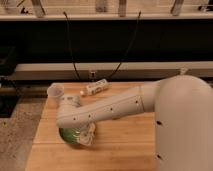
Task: Place the white sponge in the ceramic bowl
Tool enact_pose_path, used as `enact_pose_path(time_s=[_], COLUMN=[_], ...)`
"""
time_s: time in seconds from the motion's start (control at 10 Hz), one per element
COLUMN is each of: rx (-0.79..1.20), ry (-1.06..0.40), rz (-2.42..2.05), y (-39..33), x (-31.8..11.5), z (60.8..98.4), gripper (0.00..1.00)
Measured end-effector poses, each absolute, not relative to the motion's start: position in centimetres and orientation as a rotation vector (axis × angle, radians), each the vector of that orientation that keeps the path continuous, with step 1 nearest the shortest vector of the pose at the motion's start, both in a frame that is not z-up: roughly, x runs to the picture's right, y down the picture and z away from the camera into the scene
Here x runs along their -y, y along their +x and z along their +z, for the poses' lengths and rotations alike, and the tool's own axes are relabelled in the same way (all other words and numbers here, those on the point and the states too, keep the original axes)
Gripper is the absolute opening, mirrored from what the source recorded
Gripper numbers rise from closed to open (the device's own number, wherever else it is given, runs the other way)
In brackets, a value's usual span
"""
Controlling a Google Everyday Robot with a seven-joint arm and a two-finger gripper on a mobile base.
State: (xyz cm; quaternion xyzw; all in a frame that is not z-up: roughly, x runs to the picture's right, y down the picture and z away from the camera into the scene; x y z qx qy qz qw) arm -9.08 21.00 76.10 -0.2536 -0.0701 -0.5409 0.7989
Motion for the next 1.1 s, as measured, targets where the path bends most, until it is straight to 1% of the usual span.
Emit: enact_pose_path(time_s=[0.9,1.1], rx=[0.152,0.153], ry=[-0.519,-0.513], rz=[-1.183,-1.188], y=[-8.84,-8.82], x=[-20.73,-20.63], z=[76.2,76.22], gripper=[0.08,0.03])
